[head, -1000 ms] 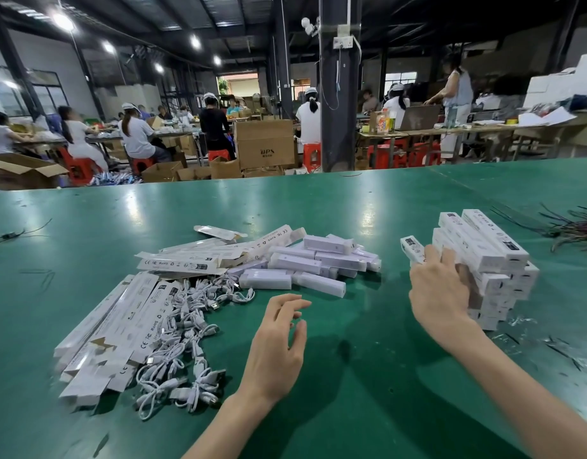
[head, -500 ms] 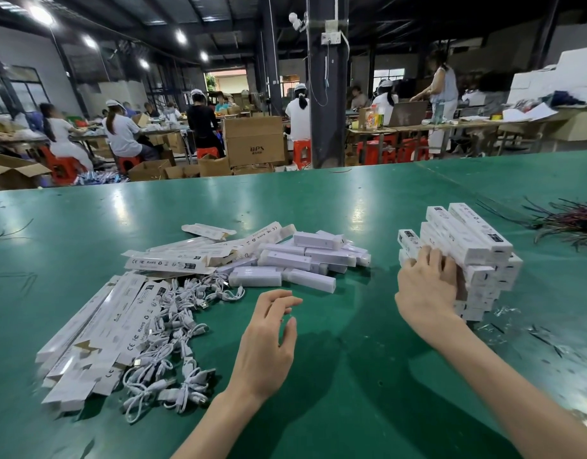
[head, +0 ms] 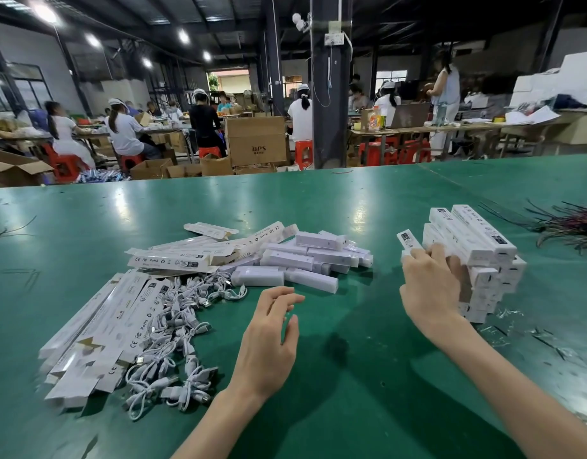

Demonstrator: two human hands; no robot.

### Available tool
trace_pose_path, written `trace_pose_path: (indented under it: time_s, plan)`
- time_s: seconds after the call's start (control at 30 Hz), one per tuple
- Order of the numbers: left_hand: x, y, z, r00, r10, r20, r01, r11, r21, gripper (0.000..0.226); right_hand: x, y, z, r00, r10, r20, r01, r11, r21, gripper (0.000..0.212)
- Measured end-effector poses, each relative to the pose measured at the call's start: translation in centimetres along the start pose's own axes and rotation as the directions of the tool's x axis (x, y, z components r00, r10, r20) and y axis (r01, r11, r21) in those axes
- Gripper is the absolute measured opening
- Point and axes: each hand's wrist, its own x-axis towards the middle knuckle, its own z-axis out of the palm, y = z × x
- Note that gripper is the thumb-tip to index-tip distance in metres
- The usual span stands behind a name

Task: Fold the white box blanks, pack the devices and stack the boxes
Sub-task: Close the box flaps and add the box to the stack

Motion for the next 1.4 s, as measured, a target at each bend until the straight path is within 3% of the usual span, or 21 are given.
trace_pose_path:
  time_s: [0.23, 0.43, 0.6, 0.73, 0.87, 1.03, 1.17, 1.23, 1.3, 1.4]
  plan:
    - [0.0, 0.2, -0.1, 1.0, 0.02, 0.002, -0.02, 1.0, -0.005, 0.032, -0.1, -0.3, -0.1, 0.999, -0.044, 0.023, 0.044, 0.999, 0.004, 0.006]
    - [0.1, 0.3, -0.1, 1.0, 0.028, -0.002, -0.028, 0.999, -0.019, 0.033, -0.6, -0.9, 0.5, 0.998, -0.056, 0.01, 0.055, 0.995, 0.082, 0.015]
    - [0.0, 0.3, 0.0, 0.999, 0.035, 0.0, -0.035, 0.999, -0.021, 0.034, -0.4, -0.5, 0.1, 0.999, -0.05, 0.013, 0.05, 0.999, 0.01, 0.007]
    - [-0.1, 0.2, 0.1, 0.999, 0.054, 0.005, -0.054, 0.998, -0.012, 0.033, -0.5, -0.7, 0.3, 0.999, -0.047, 0.012, 0.047, 0.999, -0.021, 0.014]
    - [0.5, 0.4, -0.3, 0.999, 0.012, -0.029, -0.012, 1.0, 0.002, 0.031, -0.8, -0.9, 0.3, 0.998, -0.007, -0.06, 0.006, 1.0, -0.021, 0.012]
    - [7.5, 0.1, -4.2, 0.966, -0.156, -0.208, 0.154, 0.988, -0.028, 0.023, -2.7, -3.7, 2.1, 0.95, -0.208, -0.233, 0.244, 0.959, 0.14, 0.022]
    - [16.6, -4.9, -8.6, 0.934, -0.321, -0.155, 0.35, 0.908, 0.229, 0.032, -4.6, -6.8, 3.2, 0.877, -0.39, -0.281, 0.46, 0.851, 0.253, 0.022]
    - [19.8, -8.5, -9.6, 0.924, -0.372, -0.086, 0.371, 0.822, 0.433, 0.039, -4.5, -7.1, 3.4, 0.841, -0.45, -0.302, 0.526, 0.81, 0.258, 0.023]
    - [21.9, -12.0, -9.5, 0.91, -0.412, 0.05, 0.274, 0.686, 0.674, 0.046, -4.4, -7.0, 3.5, 0.817, -0.481, -0.318, 0.565, 0.777, 0.278, 0.023]
    - [24.6, -15.4, -8.6, 0.863, -0.431, 0.263, -0.018, 0.494, 0.869, 0.053, -4.3, -7.0, 4.1, 0.801, -0.498, -0.332, 0.59, 0.753, 0.292, 0.023]
